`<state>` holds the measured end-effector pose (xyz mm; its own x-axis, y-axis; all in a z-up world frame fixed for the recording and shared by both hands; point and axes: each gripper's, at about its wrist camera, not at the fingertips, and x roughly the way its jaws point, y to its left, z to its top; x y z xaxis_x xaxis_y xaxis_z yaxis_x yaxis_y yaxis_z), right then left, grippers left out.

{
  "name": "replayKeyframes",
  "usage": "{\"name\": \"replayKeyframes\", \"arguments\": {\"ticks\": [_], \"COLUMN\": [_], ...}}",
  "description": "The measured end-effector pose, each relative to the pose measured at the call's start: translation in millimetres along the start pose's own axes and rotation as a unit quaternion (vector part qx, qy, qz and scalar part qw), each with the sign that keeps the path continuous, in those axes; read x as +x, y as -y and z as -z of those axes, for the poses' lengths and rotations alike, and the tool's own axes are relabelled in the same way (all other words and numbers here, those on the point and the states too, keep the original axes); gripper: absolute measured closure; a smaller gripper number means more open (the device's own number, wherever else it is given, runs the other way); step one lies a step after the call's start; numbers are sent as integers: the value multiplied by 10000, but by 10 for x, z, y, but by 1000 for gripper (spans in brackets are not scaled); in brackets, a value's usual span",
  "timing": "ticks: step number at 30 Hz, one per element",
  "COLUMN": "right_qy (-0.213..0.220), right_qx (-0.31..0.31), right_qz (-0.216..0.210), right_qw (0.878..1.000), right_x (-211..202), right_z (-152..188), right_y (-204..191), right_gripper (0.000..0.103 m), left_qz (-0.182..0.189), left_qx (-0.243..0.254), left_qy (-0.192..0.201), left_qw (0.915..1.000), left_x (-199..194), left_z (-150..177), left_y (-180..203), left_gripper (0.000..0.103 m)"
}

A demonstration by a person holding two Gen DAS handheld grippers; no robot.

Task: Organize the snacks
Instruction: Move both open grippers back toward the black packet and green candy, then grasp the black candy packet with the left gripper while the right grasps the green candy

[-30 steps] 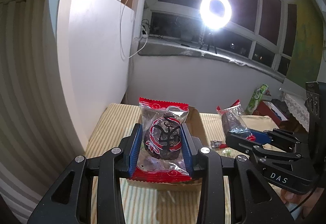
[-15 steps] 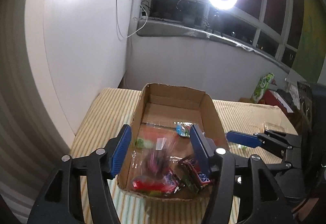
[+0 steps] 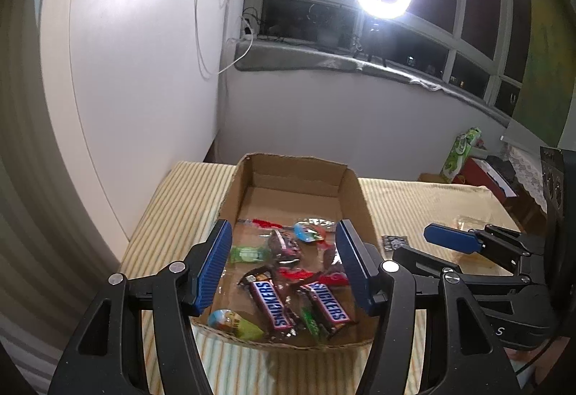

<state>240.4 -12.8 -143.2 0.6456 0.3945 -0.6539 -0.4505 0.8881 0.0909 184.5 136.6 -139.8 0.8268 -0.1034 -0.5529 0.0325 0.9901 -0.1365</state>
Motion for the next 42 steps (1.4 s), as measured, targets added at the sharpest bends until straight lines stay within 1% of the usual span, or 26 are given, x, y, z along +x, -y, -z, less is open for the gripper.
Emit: {"name": "replayKeyframes", "arguments": {"ticks": [4,5,10,13,16,21,24,29,35,39,40,41,42], "right_qy": [3,-49,-359,-500,-625,-729,-822,-965,-1102,-1081,-1073,-1076,-1080], "right_qx": [82,125,452,571,638,672,598,424,175,149,142,144,144], "right_qz": [153,256,506,560,584,556,555,521,459,410,410,420,433], "right_qw": [9998,9996,9970,9955,9943,9935,9933,9931,9927,9932,9933,9932,9931], "right_x": [-87,-95,-63,-18,76,269,425,672,890,917,923,923,921], "right_z": [99,159,445,565,643,657,630,557,491,484,480,481,485], "right_y": [125,198,560,722,849,988,1041,1125,1135,1144,1143,1145,1150], "right_gripper": [48,48,48,48,48,48,48,48,48,48,53,67,72], "left_qz": [12,18,74,163,278,391,438,647,708,674,676,684,693], "left_qx": [63,87,153,203,234,367,424,438,380,323,314,291,270], "left_qy": [42,40,31,-9,-93,-219,-302,-443,-472,-495,-498,-508,-517], "left_qw": [10000,10000,9998,9997,9993,9983,9977,9960,9956,9960,9960,9959,9959], "left_x": [-83,-99,-115,-71,3,109,179,281,327,350,354,358,359], "left_z": [-2,-3,-5,0,8,39,64,100,108,103,104,104,105], "left_y": [62,88,200,297,412,595,698,830,853,836,829,823,823], "left_gripper": [44,44,44,41,41,41,41,41,41,41,41,41,41]}}
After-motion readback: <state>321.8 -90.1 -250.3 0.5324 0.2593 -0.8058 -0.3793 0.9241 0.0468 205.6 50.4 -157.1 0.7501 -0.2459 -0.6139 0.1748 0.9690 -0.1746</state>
